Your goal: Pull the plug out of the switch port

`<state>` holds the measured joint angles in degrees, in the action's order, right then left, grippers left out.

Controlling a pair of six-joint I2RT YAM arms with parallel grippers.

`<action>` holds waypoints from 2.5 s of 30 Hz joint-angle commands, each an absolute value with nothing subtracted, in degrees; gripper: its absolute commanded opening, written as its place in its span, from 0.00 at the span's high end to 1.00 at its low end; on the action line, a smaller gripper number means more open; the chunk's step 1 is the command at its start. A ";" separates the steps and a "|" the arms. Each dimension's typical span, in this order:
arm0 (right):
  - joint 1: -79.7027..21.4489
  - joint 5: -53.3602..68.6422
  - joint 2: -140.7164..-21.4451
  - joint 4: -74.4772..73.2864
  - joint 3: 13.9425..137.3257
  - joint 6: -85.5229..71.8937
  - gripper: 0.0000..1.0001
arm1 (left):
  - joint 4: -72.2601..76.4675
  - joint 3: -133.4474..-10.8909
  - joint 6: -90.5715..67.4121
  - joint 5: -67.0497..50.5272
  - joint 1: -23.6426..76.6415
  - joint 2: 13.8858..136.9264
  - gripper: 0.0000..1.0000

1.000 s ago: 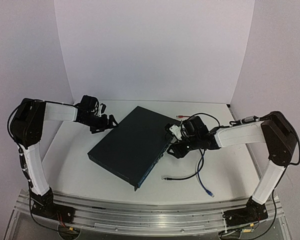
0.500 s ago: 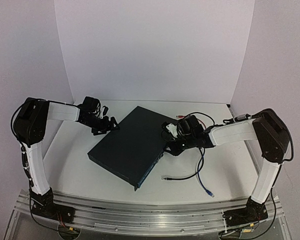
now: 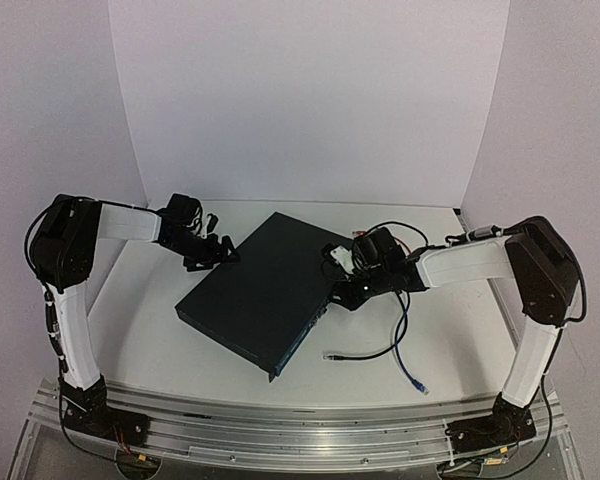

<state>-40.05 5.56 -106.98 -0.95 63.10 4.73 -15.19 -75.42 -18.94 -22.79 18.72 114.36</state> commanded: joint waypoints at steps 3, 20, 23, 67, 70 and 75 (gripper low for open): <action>-40.27 6.74 -108.92 -4.15 66.15 6.08 0.76 | -15.91 -78.31 -17.51 -23.71 18.90 114.92 0.06; -40.29 5.53 -111.52 -4.89 68.18 6.13 0.75 | -16.44 -78.87 -17.31 -24.19 18.90 115.63 0.06; -40.28 5.61 -111.65 -4.88 68.38 6.28 0.75 | -16.44 -78.97 -17.32 -24.60 18.90 115.90 0.06; -41.09 2.56 -114.07 -0.56 69.66 10.15 0.79 | -18.04 -80.19 -15.75 -30.05 19.85 120.53 0.10; -41.13 1.91 -113.86 0.18 69.33 10.70 0.79 | -18.36 -80.40 -15.49 -29.90 19.99 120.89 0.10; -41.23 1.30 -113.35 1.74 69.29 11.50 0.79 | -19.05 -80.82 -14.96 -29.72 20.19 121.29 0.11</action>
